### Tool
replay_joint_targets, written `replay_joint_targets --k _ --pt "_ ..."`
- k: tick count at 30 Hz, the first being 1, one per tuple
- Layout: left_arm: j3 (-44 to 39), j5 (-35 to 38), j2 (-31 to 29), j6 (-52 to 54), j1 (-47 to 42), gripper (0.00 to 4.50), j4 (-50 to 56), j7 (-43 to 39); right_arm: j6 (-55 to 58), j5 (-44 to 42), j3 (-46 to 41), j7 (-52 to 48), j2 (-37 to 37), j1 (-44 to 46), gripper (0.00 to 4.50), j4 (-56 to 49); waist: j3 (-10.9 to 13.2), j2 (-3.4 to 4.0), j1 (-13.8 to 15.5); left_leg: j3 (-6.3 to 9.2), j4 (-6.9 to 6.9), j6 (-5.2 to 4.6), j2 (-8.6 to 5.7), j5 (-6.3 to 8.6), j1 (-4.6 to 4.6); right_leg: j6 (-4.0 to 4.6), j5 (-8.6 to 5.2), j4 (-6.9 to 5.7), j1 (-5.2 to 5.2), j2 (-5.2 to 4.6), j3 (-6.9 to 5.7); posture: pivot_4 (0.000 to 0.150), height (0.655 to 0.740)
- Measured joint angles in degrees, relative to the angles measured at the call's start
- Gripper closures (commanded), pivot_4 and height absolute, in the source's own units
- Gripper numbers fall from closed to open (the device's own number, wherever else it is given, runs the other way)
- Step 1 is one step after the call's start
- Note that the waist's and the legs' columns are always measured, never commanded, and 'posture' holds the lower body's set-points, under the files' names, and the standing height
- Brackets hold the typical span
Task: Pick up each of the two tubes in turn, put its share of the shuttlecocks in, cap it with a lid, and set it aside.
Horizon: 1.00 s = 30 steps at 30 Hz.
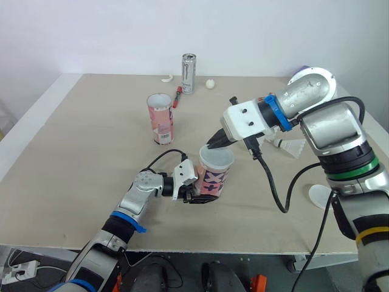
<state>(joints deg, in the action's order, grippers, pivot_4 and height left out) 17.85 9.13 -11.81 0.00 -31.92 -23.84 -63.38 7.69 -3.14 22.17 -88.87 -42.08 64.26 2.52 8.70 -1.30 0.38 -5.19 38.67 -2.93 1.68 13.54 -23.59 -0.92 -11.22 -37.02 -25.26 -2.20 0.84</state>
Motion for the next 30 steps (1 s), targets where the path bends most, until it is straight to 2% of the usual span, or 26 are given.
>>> replay_joint_targets --k 13,15,16,18,25,30 --pt "0.1 0.0 -0.1 0.5 0.1 1.47 0.5 0.0 3.0 -1.1 0.0 -0.1 -0.6 0.0 4.48 -0.5 0.0 0.00 0.0 0.00 -0.07 0.00 0.00 0.00 -0.01 0.01 -0.02 0.04 -0.02 -0.10 -0.11 0.150 0.7400" --pt "0.1 0.0 -0.1 0.5 0.1 1.47 0.5 0.0 4.2 -1.6 0.0 -0.1 -0.8 0.0 3.80 -0.5 0.0 0.00 0.0 0.00 -0.09 0.00 0.00 0.00 -0.01 0.02 -0.02 0.05 -0.03 -0.11 -0.12 0.150 0.7400" --pt "0.1 0.0 -0.1 0.5 0.1 1.47 0.5 0.0 4.2 -1.6 0.0 -0.1 -0.8 0.0 3.63 -0.5 0.0 0.00 0.0 0.00 -0.09 0.00 0.00 0.00 -0.01 0.02 -0.02 0.05 -0.03 -0.10 -0.12 0.150 0.7400" --pt "0.1 0.1 -0.1 0.6 0.1 1.47 0.5 0.0 4.8 -1.7 0.0 -0.1 -0.8 0.0 2.73 -0.5 0.0 -0.01 0.0 0.00 -0.09 0.00 0.00 0.00 -0.01 0.02 -0.02 0.05 -0.05 -0.12 -0.14 0.150 0.7400" --pt "-0.1 0.4 -0.2 1.2 0.1 1.47 0.7 0.0 3.0 -1.8 -0.4 0.4 -0.8 0.0 2.73 -0.5 0.0 -0.01 0.0 0.00 -0.10 0.00 0.01 0.00 -0.01 0.02 -0.02 0.05 -0.06 -0.13 -0.21 0.150 0.7400" --pt "-0.2 0.5 -0.2 1.6 0.4 1.47 1.1 0.0 5.0 -3.6 -3.9 1.3 -1.0 1.2 2.73 0.2 0.0 -0.02 0.0 0.00 -0.13 0.01 0.01 0.00 -0.03 0.05 -0.04 0.05 -0.08 -0.16 -0.22 0.150 0.7400"
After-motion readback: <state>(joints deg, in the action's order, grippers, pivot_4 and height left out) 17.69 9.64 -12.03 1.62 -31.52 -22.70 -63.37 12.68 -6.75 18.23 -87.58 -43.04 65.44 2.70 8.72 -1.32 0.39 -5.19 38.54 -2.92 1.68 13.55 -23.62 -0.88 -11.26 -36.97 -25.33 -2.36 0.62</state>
